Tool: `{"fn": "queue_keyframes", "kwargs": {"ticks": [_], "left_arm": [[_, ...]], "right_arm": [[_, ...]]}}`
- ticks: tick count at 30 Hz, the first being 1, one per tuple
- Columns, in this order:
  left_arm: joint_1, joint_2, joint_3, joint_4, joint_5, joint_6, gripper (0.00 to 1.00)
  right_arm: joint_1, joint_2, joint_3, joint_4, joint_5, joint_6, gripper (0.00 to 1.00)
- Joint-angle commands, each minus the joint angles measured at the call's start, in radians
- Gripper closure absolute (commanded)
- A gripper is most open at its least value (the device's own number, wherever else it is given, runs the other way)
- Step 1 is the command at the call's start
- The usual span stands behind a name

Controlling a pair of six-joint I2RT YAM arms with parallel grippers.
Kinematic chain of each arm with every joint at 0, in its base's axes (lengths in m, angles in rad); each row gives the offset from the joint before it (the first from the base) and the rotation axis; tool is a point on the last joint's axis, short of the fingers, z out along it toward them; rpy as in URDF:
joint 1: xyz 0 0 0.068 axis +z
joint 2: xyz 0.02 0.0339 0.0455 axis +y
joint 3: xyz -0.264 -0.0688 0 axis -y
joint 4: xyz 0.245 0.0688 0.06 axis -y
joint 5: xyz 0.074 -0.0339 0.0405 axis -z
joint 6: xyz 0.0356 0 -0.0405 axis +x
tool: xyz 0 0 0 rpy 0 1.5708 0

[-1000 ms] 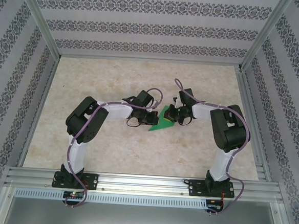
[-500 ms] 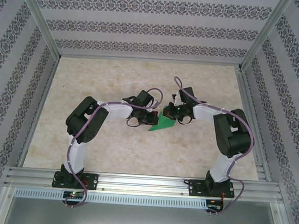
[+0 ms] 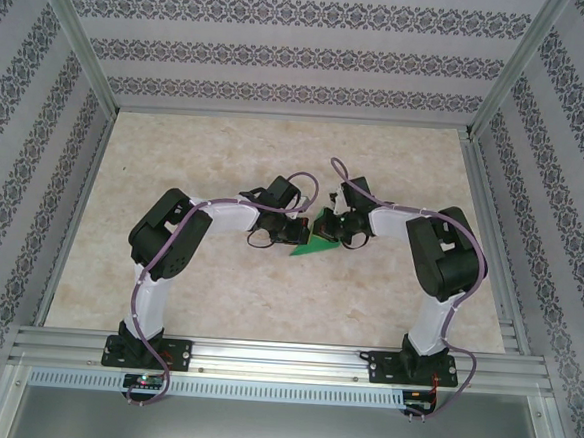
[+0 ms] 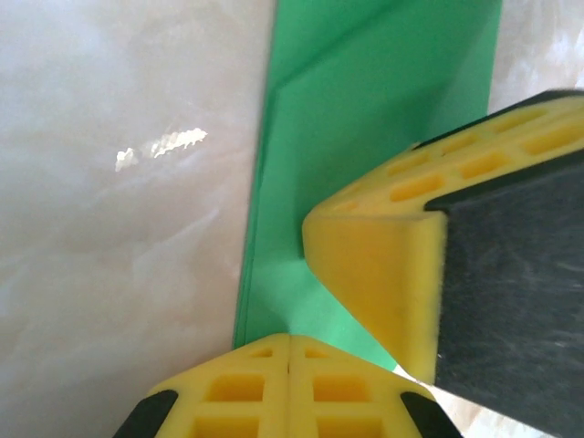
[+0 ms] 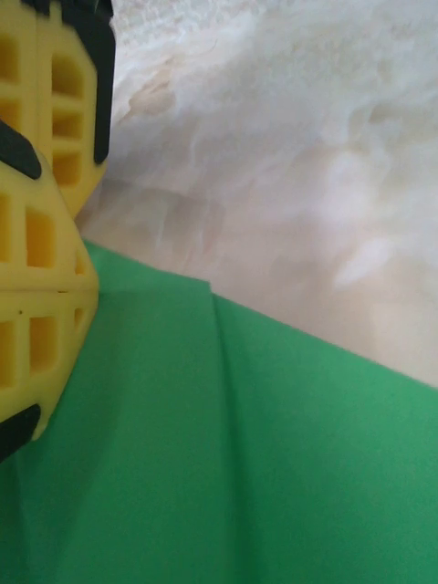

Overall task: Fold a paper plane with a square sheet of paper (pick it up from the middle)
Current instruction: Fourth fold the wing at the center of the table.

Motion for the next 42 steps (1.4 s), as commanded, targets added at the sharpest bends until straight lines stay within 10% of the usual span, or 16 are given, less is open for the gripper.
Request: {"fn": "queue_keyframes", "kwargs": {"ticks": [1, 12, 29, 42], "left_arm": [[0.007, 0.061, -0.049, -0.144, -0.092, 0.016, 1.0], [0.007, 0.062, -0.058, -0.144, -0.086, 0.022, 1.0], [0.006, 0.071, -0.041, -0.146, -0.074, 0.013, 1.0], [0.007, 0.064, -0.065, -0.145, -0.08, 0.006, 1.0]], "right_arm": [[-0.034, 0.009, -0.047, -0.023, 0.034, -0.01, 0.99], [-0.161, -0.063, -0.05, 0.019, 0.052, -0.025, 0.99], [-0.023, -0.041, -0.033, 0.102, -0.022, 0.045, 0.98], [-0.246, 0.003, -0.041, 0.029, 0.035, -0.014, 0.98]]}}
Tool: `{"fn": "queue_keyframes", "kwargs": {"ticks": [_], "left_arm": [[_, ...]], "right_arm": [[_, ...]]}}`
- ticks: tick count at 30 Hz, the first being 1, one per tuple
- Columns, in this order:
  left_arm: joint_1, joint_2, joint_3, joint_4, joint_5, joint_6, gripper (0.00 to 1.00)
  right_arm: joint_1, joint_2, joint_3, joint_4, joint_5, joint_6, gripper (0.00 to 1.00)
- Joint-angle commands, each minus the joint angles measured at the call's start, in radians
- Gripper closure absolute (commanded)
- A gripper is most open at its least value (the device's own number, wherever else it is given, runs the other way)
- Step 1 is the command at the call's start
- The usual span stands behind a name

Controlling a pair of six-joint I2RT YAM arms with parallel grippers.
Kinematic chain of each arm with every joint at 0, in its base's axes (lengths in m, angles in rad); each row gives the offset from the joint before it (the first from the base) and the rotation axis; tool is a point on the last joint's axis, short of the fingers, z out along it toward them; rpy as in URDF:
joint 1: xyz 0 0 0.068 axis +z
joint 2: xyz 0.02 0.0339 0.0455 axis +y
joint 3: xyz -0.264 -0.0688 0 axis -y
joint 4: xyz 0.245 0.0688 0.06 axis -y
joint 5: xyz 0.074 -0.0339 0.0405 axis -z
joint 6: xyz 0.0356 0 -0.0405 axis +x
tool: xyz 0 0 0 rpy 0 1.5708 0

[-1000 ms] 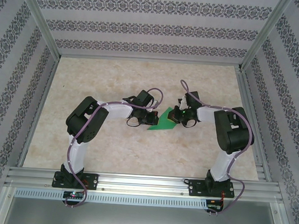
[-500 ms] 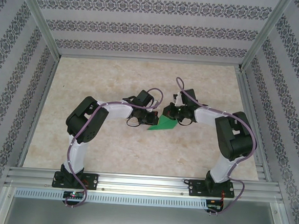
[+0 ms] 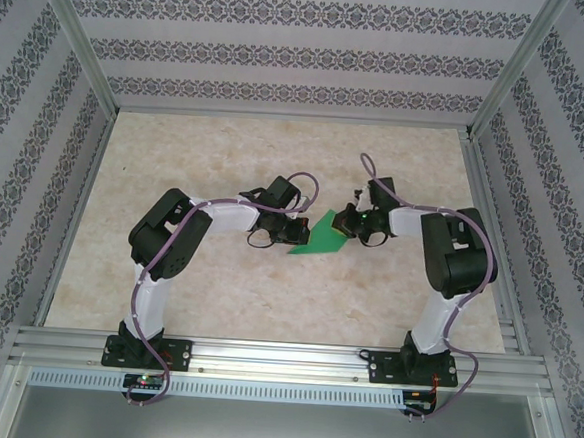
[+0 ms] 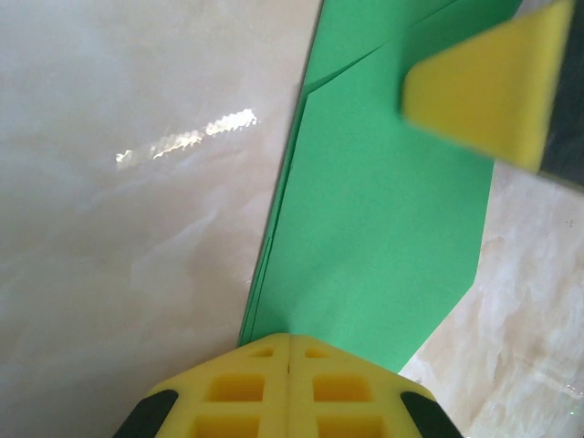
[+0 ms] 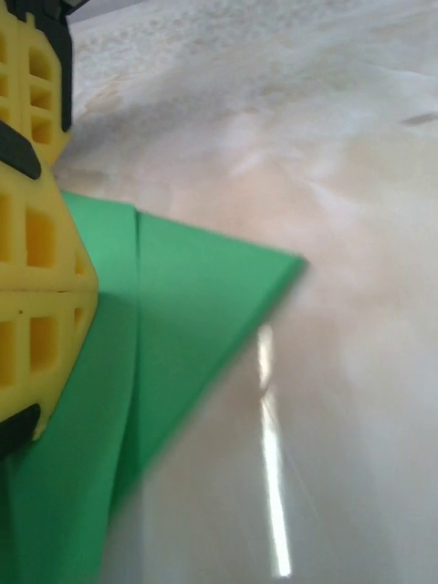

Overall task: Fold a paper plane with a square sheet of paper (pick it up from the middle)
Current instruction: Fourth fold the wing at the center of the table.

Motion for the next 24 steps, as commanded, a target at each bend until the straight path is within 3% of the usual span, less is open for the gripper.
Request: {"fn": "queue_keyframes", "kwargs": {"ticks": [1, 5, 13, 18, 24], "left_arm": [[0.007, 0.063, -0.064, -0.149, -0.08, 0.004, 1.0], [0.007, 0.062, -0.066, -0.146, -0.08, 0.004, 1.0], [0.007, 0.059, -0.061, -0.145, -0.079, 0.004, 1.0], [0.007, 0.059, -0.057, -0.141, -0.077, 0.002, 1.0], [0.007, 0.058, -0.049, -0.145, -0.075, 0.003, 1.0]], "right_arm": [[-0.084, 0.009, 0.002, -0.032, 0.09, -0.029, 0.98], [-0.132, -0.011, -0.009, 0.002, 0.092, -0.012, 0.98], [-0.125, -0.177, -0.015, 0.03, 0.072, 0.003, 0.97], [-0.033, -0.245, -0.04, 0.009, 0.068, 0.013, 0.96], [0.117, -0.164, -0.072, 0.067, 0.044, 0.086, 0.96]]}}
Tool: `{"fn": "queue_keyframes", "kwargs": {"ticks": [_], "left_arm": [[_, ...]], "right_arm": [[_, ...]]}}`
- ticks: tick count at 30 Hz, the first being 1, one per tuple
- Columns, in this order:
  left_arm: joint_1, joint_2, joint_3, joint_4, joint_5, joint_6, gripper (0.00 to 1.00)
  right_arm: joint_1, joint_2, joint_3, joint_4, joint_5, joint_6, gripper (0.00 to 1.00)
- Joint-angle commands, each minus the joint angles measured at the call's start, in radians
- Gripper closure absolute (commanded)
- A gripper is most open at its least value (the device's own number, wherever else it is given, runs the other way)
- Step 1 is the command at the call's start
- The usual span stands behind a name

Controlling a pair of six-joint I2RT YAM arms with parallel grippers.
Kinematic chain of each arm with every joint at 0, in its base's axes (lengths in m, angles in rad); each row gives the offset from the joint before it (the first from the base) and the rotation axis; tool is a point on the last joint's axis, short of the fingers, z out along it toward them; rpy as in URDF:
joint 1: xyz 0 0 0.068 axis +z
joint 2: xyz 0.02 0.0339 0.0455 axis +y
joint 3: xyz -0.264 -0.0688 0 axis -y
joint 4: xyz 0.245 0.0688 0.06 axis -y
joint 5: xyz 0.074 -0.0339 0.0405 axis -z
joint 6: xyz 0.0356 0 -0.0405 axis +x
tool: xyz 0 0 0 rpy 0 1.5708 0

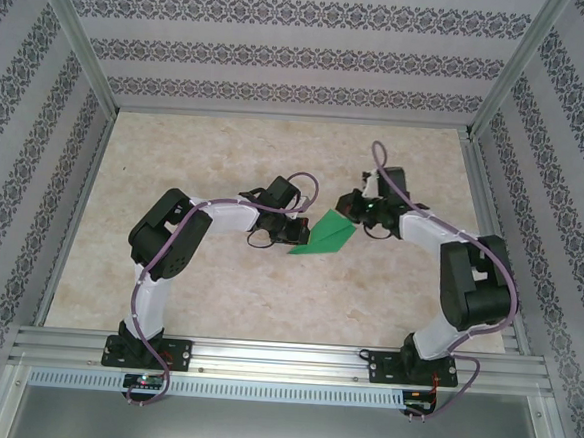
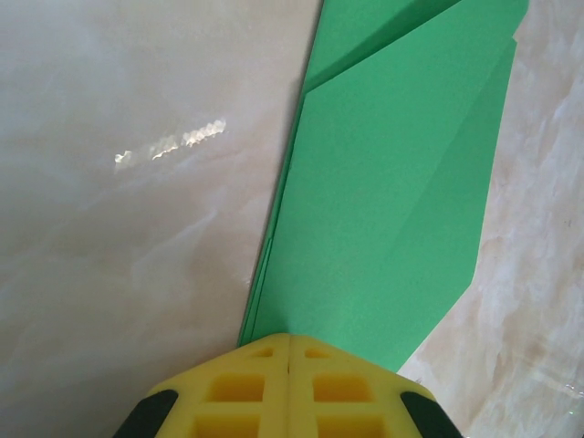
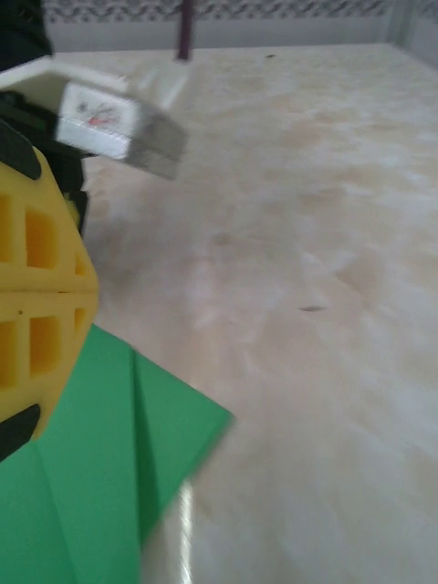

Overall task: Fold a paper plane with a square sheet of paper (pick it up from the middle)
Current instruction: Fourth fold the wing at the center of the table.

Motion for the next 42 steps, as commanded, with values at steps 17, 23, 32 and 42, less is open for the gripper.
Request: {"fn": "queue_keyframes", "kwargs": {"ticks": [17, 23, 32, 42], "left_arm": [[0.006, -0.025, -0.012, -0.126, -0.035, 0.008, 0.94], [-0.014, -0.144, -0.049, -0.025, -0.009, -0.065, 0.75], [-0.037, -0.132, -0.136, 0.122, 0.033, -0.204, 0.8], [-0.036, -0.101, -0.116, 0.048, -0.032, -0.186, 0.86]], "right_arm": [[0.087, 0.203, -0.055, 0.041, 0.034, 0.095, 0.97], [0.084, 0.223, -0.071, 0.034, 0.061, 0.114, 0.98], [0.082, 0.265, -0.068, 0.044, 0.05, 0.125, 0.98], [0.076, 0.281, -0.067, 0.034, 0.045, 0.118, 0.98]]}}
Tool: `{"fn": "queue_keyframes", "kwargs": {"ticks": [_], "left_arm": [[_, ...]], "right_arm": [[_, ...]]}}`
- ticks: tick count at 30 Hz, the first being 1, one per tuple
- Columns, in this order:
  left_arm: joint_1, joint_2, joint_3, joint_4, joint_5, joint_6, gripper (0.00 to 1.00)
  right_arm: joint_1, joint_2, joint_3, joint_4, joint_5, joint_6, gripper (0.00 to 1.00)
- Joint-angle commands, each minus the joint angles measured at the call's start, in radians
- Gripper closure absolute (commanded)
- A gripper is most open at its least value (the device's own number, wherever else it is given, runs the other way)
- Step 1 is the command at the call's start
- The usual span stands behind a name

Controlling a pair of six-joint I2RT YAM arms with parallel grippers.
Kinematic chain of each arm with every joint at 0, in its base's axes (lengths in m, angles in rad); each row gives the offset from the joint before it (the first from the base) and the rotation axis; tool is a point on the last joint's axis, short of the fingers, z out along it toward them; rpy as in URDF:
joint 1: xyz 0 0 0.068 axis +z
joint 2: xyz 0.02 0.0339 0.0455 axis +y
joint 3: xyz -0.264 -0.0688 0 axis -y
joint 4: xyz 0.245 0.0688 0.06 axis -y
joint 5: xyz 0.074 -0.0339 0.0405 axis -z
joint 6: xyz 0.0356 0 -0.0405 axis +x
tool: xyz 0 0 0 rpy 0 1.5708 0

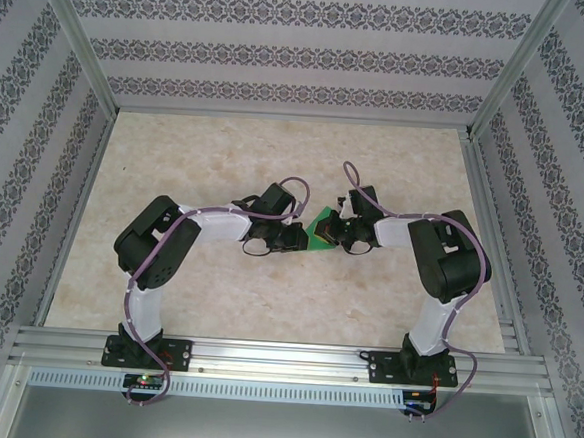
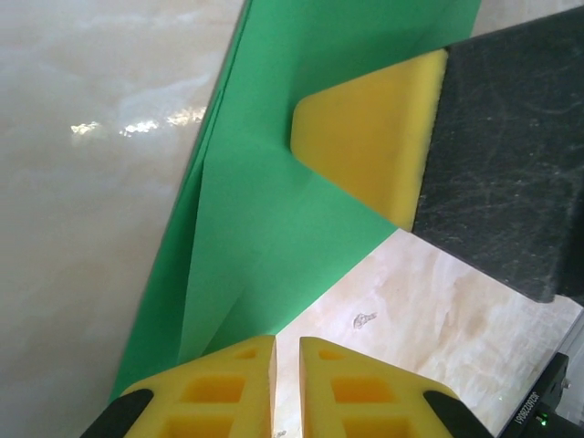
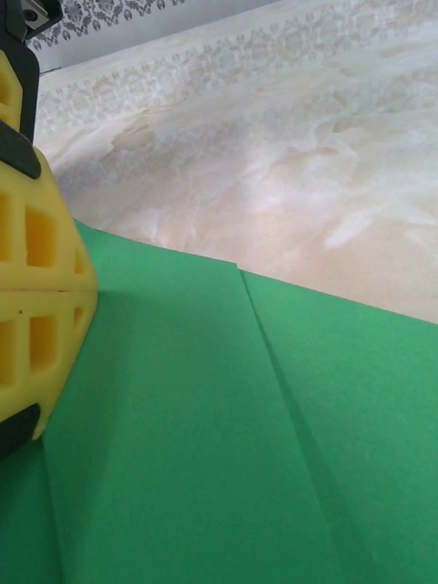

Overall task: Fold a paper plane with a square sheet of paper (pick it up from the middle)
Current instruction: Fourth fold the wing at the center of the table.

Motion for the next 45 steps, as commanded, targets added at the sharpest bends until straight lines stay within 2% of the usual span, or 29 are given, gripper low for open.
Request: {"fn": "queue_keyframes", "kwargs": {"ticks": [1, 8, 27, 38, 45], "left_arm": [[-0.006, 0.012, 0.015, -0.026, -0.05, 0.003, 0.86], [-0.005, -0.008, 0.01, 0.023, -0.045, 0.008, 0.86], [0.025, 0.011, -0.027, -0.002, -0.066, 0.012, 0.88], [0.038, 0.007, -0.022, 0.057, 0.018, -0.018, 0.88], [0.038, -0.017, 0.003, 0.052, -0.002, 0.003, 0.87]], "right_arm": [[-0.009, 0.076, -0.026, -0.094, 0.106, -0.012, 0.98], [-0.015, 0.084, -0.025, -0.11, 0.107, -0.023, 0.98], [-0.016, 0.092, -0.026, -0.141, 0.106, -0.04, 0.98], [-0.016, 0.092, -0.029, -0.146, 0.109, -0.043, 0.98], [-0.016, 0.095, -0.028, -0.146, 0.107, -0.044, 0.98]]}}
